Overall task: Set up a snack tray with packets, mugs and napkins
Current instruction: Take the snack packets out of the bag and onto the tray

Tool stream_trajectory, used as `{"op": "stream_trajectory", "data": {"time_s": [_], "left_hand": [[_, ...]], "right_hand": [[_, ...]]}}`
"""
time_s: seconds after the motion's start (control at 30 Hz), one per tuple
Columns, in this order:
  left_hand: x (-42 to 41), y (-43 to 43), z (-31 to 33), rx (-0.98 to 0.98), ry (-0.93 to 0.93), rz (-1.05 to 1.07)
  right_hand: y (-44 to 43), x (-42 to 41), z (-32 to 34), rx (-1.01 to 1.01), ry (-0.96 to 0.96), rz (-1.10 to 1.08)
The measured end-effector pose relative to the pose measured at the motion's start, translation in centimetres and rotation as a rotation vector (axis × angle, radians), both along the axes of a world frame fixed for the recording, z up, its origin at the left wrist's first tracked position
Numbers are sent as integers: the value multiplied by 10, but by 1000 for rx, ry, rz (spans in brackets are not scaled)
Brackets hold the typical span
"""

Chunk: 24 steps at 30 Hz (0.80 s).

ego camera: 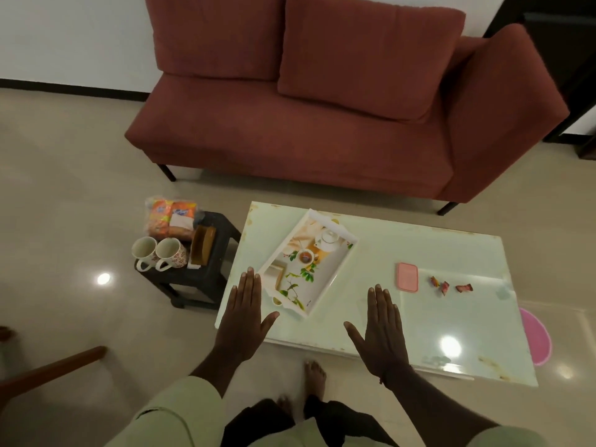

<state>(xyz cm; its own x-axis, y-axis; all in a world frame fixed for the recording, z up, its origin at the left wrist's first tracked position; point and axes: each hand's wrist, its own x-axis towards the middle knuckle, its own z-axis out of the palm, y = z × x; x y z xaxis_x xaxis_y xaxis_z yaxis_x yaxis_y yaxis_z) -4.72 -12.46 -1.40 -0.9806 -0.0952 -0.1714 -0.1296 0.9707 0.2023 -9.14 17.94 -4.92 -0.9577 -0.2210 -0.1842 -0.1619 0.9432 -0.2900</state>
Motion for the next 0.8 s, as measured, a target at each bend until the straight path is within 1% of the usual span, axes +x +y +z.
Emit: {"op": "stream_trajectory", "data": {"time_s": [0.3, 0.43, 0.6, 0.8], "left_hand": [[-5, -85, -8, -15, -60, 76], [-14, -147, -12, -2, -38, 46], [-30, -238, -13, 65, -1, -11], [-39, -338, -20, 151, 36, 19]], "right_hand": [[-101, -39, 9, -48, -30, 96], [-159, -52, 7, -46, -40, 88], [-241, -53, 8, -52, -62, 63], [-341, -51, 12, -90, -115, -1]]}}
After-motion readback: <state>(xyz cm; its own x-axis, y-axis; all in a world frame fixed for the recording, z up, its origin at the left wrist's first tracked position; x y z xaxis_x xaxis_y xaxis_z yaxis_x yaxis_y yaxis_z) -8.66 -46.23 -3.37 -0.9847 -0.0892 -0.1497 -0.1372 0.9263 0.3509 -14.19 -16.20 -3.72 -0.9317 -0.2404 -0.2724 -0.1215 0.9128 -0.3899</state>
